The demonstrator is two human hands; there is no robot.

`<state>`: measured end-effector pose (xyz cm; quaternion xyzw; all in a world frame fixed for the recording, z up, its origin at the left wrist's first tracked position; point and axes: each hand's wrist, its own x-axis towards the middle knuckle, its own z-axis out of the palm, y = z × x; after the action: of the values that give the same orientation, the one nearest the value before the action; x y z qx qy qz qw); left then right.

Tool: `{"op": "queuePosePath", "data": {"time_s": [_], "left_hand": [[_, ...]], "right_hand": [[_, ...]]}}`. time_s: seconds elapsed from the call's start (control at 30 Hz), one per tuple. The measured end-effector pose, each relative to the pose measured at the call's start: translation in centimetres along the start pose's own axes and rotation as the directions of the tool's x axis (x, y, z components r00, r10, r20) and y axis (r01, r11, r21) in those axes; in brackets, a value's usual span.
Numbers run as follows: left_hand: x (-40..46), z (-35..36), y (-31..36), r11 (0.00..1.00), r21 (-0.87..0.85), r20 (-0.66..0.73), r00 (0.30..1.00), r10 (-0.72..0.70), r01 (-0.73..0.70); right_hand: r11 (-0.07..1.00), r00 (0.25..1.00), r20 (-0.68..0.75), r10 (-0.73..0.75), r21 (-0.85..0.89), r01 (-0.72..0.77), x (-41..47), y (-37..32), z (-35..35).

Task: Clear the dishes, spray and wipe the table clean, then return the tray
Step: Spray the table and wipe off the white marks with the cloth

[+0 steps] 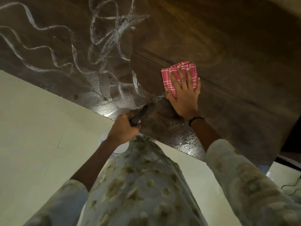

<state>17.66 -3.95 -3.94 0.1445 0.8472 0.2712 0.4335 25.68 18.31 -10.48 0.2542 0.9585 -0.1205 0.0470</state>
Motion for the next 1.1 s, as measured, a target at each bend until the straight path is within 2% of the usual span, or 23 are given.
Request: {"op": "queuePosePath", "data": {"time_s": [0.13,0.2,0.4,0.53,0.67,0.77,0.9,1.0,1.1], "left_hand": [[-0.6,-0.4,0.0,0.987,0.159,0.021,1.000,-0.016,0.013],[-0.8,-0.5,0.0,0.983,0.185,0.030,1.000,-0.001,-0.005],[-0.5,-0.2,-0.1,0.998,0.065,0.043,0.999,-0.009,0.006],[-1.1,-0.1,-0.2,0.992,0.088,-0.068,0.994,-0.088,0.094],[-1.2,-0.5,-1.2,0.989,-0.051,-0.182,0.973,-0.142,0.135],[-1.2,-0.8,-1.9,0.983,-0.122,-0.224,0.961,-0.163,0.138],[-1.1,-1.5,-2.1,0.984,-0.109,-0.247,0.955,-0.164,0.141],[-0.9,-2.0,-2.1,0.982,-0.136,-0.251,0.955,-0.161,0.129],[-0.9,-2.4,-2.5,0.981,-0.150,-0.262,0.952,-0.161,0.124]], "right_hand": [[1.000,1.000,0.016,0.008,-0.020,-0.007,0.0,-0.1,-0.1],[1.000,1.000,0.025,0.007,-0.020,-0.007,0.1,-0.2,0.0],[0.999,0.999,0.043,0.004,-0.039,-0.002,0.2,0.0,0.1],[0.999,0.999,0.044,0.012,-0.038,-0.010,0.2,-0.2,0.0],[0.999,0.996,0.069,0.048,-0.016,-0.047,1.1,-2.2,0.5],[0.999,0.999,0.040,-0.034,0.013,0.033,1.4,-5.6,1.2],[0.978,0.981,0.018,-0.195,0.081,0.193,-2.0,-9.4,2.5],[0.940,0.936,0.084,-0.341,0.025,0.340,-5.5,-7.6,2.4],[0.943,0.941,0.087,-0.328,-0.031,0.332,-6.1,-4.0,1.8]]}}
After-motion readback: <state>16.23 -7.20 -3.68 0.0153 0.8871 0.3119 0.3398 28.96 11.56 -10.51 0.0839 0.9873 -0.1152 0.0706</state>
